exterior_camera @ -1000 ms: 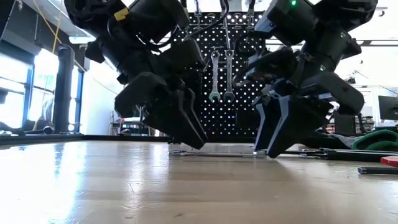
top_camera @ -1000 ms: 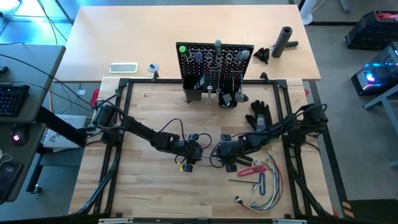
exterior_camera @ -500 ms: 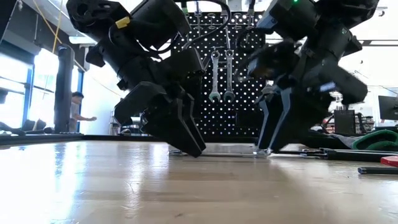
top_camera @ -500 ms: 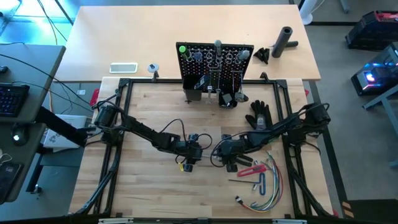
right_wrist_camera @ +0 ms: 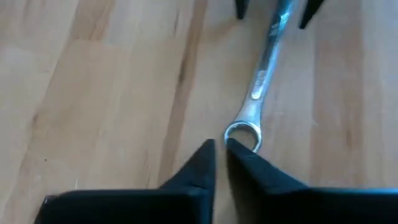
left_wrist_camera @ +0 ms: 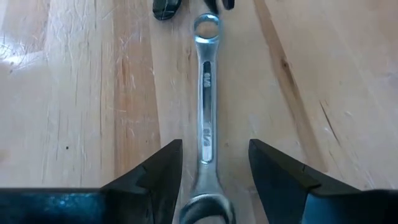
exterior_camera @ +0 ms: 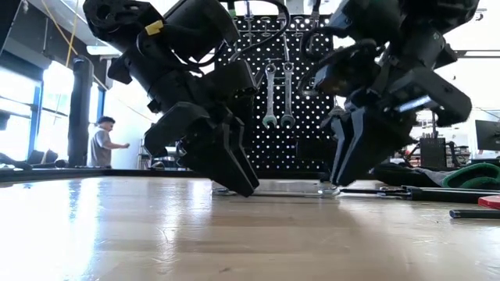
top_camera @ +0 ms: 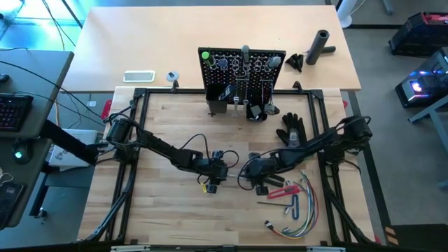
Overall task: Hang tools onto peg board
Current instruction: Hang the silver wrench on the peg board
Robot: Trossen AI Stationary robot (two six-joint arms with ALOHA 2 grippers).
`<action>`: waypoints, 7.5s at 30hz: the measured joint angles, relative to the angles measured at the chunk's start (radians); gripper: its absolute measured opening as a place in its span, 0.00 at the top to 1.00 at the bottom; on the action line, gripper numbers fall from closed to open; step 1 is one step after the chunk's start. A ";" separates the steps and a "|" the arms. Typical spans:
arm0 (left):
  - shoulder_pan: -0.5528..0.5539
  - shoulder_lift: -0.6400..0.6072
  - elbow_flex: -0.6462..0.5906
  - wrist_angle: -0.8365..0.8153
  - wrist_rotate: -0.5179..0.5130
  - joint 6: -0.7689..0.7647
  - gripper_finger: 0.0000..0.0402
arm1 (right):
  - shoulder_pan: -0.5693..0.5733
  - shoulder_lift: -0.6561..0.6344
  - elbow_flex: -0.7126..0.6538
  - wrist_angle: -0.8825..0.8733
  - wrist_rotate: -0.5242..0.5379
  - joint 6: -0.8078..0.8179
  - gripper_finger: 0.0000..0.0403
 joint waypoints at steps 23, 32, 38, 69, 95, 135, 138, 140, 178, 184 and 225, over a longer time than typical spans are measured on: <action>0.000 0.000 0.000 -0.005 -0.001 -0.008 0.55 | -0.005 0.018 0.022 0.021 0.000 -0.034 1.00; 0.000 0.000 0.000 -0.005 -0.001 -0.008 0.55 | -0.027 0.017 0.022 -0.012 0.023 -0.044 1.00; 0.000 -0.001 0.000 -0.005 0.000 -0.008 0.55 | -0.028 0.022 0.022 -0.009 0.022 -0.043 1.00; -0.019 -0.003 0.025 -0.141 -0.124 0.177 0.97 | -0.056 0.068 0.021 0.056 -0.036 0.006 1.00; 0.073 -0.062 0.024 0.206 0.543 0.153 0.99 | 0.137 -0.361 0.019 -0.133 0.142 -0.066 0.82; 0.141 -0.063 0.025 0.679 1.152 -0.219 0.99 | 0.137 -0.085 0.213 0.419 -0.005 -0.655 0.61; 0.137 -0.063 0.025 0.683 1.155 -0.218 0.98 | 0.131 -0.071 0.227 0.418 -0.017 -0.670 0.70; 0.136 -0.063 0.025 0.685 1.162 -0.218 0.98 | 0.125 -0.071 0.227 0.419 -0.029 -0.681 0.76; 0.126 -0.061 0.025 0.725 1.225 -0.281 0.98 | 0.106 -0.035 0.233 0.577 -0.150 -0.660 0.76; 0.124 -0.058 0.024 0.721 1.228 -0.308 0.98 | 0.107 -0.032 0.233 0.579 -0.162 -0.660 0.80; 0.191 -0.057 0.025 0.693 1.260 -0.420 0.84 | 0.213 -0.189 0.233 0.197 0.264 -0.465 1.00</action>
